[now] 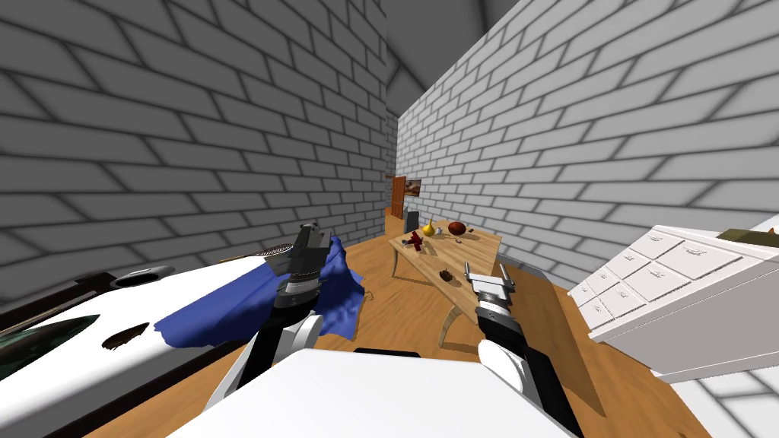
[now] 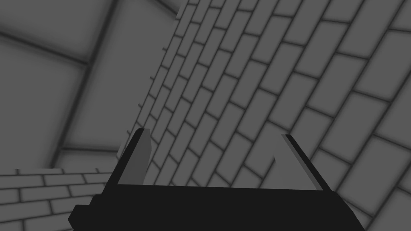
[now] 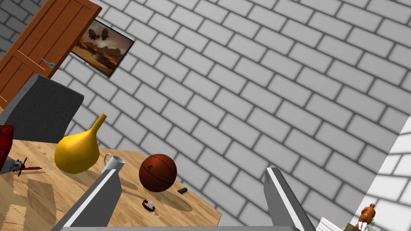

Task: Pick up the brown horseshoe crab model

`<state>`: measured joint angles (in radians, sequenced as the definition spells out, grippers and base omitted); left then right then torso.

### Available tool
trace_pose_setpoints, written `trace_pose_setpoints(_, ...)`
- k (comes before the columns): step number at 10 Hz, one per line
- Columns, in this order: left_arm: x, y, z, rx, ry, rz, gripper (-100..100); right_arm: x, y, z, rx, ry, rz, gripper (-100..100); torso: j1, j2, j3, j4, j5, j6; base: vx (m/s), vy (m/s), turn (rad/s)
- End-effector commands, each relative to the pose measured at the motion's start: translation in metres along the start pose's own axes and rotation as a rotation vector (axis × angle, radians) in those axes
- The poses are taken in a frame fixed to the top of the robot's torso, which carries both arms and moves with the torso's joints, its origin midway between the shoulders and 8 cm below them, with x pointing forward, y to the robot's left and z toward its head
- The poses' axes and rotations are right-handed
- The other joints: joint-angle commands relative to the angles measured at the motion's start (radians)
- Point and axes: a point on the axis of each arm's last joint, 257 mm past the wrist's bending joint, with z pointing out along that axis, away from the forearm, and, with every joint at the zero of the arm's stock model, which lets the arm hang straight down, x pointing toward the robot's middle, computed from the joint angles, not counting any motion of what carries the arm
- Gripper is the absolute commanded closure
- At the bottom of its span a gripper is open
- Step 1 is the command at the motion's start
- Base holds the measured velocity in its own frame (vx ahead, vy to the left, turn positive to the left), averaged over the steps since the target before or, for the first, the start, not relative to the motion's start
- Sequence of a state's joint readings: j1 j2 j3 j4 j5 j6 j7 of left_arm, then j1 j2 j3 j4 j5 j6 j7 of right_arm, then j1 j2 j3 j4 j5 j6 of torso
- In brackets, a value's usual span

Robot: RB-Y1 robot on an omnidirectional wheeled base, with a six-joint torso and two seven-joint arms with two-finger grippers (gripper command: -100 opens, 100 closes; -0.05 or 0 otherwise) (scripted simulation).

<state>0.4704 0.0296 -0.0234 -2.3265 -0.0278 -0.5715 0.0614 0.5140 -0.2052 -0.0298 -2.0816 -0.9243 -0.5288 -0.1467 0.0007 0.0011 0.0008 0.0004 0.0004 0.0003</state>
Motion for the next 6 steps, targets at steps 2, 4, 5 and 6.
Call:
trace_pose_setpoints(2, 0.0, 0.0, 0.0, 0.0, 0.0, 0.0, 0, -0.018, 0.0, 0.0, -0.014, -0.052, 0.083, -100, -0.001, 0.0, 0.0, 0.0, 0.0, 0.0, -0.009, 0.012, 0.034)
trace_pose_setpoints(4, 0.0, 0.0, 0.0, 0.0, 0.0, 0.0, 0, -0.026, 0.0, -0.001, -0.019, -0.082, 0.135, -100, -0.001, 0.0, 0.0, 0.0, 0.0, 0.0, -0.009, 0.01, 0.02)
trace_pose_setpoints(5, 0.0, 0.0, 0.0, 0.0, 0.0, 0.0, 0, -0.038, 0.0, -0.002, -0.032, -0.111, 0.175, -100, -0.001, 0.0, 0.0, 0.0, 0.0, 0.0, -0.008, 0.013, 0.075)
trace_pose_setpoints(6, 0.0, 0.0, 0.0, 0.0, 0.0, 0.0, 0, -0.042, 0.0, -0.003, -0.035, -0.126, 0.199, -100, -0.001, -0.001, 0.0, 0.0, 0.0, 0.0, -0.007, 0.01, 0.046)
